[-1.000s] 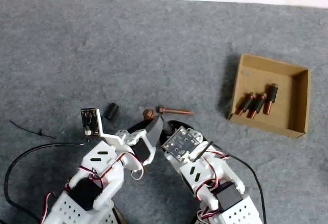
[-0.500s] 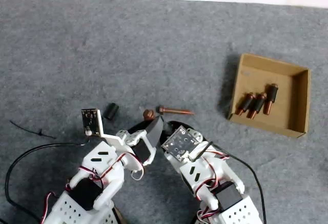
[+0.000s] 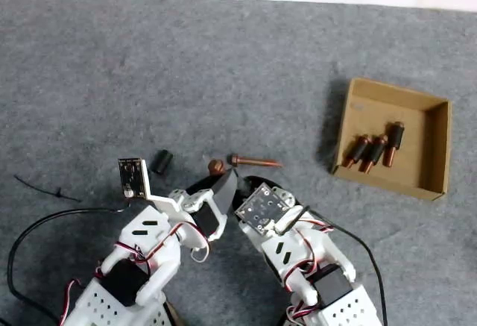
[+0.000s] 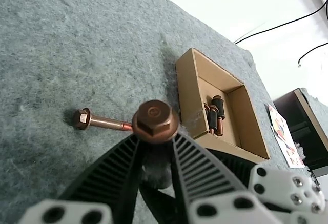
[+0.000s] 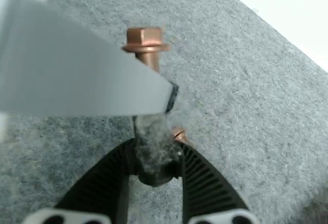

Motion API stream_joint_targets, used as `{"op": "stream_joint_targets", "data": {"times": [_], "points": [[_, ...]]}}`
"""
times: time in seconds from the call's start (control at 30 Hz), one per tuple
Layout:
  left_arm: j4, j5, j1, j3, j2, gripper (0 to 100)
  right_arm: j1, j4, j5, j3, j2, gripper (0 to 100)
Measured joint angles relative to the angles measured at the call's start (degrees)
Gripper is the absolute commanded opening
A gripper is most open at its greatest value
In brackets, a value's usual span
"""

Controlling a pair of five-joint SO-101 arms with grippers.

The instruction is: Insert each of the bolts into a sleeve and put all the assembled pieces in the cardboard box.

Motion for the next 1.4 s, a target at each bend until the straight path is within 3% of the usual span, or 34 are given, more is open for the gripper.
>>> {"op": "stream_joint_targets", "data": {"times": [1.3, 1.4], "points": [[0.00, 0.00, 0.00, 0.00, 0.00, 1, 0.00, 0.00, 0.00, 0.00, 0.00, 0.5], [0.00, 0.00, 0.00, 0.00, 0.00, 8, 0.18, 0.00, 0.00, 0.00, 0.00, 0.5]]}}
